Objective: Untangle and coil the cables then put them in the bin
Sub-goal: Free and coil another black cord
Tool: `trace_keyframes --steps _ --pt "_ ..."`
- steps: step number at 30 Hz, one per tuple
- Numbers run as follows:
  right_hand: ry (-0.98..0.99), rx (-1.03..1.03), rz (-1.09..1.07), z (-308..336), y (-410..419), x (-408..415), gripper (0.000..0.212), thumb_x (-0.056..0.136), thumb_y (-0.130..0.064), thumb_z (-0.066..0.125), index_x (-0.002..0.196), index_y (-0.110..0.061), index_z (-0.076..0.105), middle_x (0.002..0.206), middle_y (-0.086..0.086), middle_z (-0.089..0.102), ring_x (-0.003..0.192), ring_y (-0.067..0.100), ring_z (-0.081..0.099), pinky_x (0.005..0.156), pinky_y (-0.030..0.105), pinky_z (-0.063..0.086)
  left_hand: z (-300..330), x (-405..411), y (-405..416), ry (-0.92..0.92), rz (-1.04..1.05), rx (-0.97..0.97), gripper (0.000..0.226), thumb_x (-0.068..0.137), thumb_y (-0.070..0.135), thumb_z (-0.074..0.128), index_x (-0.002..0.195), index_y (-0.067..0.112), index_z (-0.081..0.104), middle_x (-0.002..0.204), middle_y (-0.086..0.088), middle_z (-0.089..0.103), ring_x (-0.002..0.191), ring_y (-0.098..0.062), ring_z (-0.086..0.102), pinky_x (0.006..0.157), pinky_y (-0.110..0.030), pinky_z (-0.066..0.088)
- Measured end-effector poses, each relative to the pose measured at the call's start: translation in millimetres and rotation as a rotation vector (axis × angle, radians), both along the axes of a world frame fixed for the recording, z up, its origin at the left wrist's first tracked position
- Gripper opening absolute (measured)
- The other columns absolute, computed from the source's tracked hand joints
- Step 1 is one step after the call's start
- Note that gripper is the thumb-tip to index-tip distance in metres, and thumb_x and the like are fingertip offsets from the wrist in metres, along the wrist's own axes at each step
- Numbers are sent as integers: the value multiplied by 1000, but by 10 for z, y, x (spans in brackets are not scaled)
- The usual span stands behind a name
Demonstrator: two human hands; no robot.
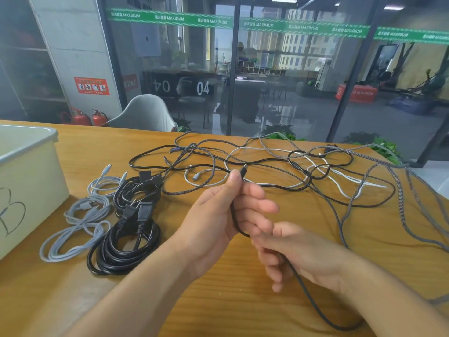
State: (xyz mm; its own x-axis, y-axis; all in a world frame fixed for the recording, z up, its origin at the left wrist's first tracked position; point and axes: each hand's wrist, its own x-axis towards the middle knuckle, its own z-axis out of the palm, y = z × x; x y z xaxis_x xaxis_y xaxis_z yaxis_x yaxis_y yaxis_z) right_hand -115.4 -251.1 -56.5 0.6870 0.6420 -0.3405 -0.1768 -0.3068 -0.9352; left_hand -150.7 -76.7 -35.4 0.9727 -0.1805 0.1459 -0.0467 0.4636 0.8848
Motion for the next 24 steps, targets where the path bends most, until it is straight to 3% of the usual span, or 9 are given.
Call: trace_keyframes --steps 6,9,12,15,18,20,24 --pt "0 -37 40 110 -183 104 48 86 -67 65 66 -27 49 59 -4 31 43 11 32 51 29 48 14 -42 -62 16 -29 90 50 101 46 39 86 13 73 77 -11 75 38 -15 52 45 -24 39" --pt "158 86 47 170 -234 95 41 92 -56 68 80 -20 53 58 -3 36 42 12 39 52 30 51 41 -39 -23 24 24 121 51 103 47 38 85 15 73 78 -9 75 31 -12 40 42 -22 31" --pt "218 98 29 184 -252 95 21 99 -31 65 107 -13 56 60 2 42 43 14 47 53 33 55 32 -1 55 22 92 159 53 106 46 36 86 14 73 80 -11 75 31 -11 35 41 -21 27" --pt "117 -27 84 162 -285 159 17 99 -34 62 95 -18 60 58 -3 31 39 7 31 51 30 53 7 15 80 27 105 196 54 107 47 35 91 11 72 82 -13 75 31 -11 34 39 -23 23" --pt "-28 -164 82 130 -354 241 32 98 -45 62 79 -20 57 60 -4 27 43 7 26 55 29 50 -7 2 50 32 78 258 55 106 48 34 89 14 73 84 -12 76 32 -12 38 40 -25 22" --pt "-52 -172 77 124 -435 293 34 98 -44 68 78 -19 59 62 -3 30 46 9 29 59 30 51 -10 -7 25 24 51 286 55 106 49 33 90 13 72 84 -12 77 33 -13 43 38 -24 22" --pt "1 -148 99 156 -590 363 18 91 -31 70 90 -13 69 70 -1 42 56 13 45 69 36 56 -8 -9 16 7 41 294 55 103 51 35 90 12 72 84 -14 77 34 -15 45 36 -22 23"
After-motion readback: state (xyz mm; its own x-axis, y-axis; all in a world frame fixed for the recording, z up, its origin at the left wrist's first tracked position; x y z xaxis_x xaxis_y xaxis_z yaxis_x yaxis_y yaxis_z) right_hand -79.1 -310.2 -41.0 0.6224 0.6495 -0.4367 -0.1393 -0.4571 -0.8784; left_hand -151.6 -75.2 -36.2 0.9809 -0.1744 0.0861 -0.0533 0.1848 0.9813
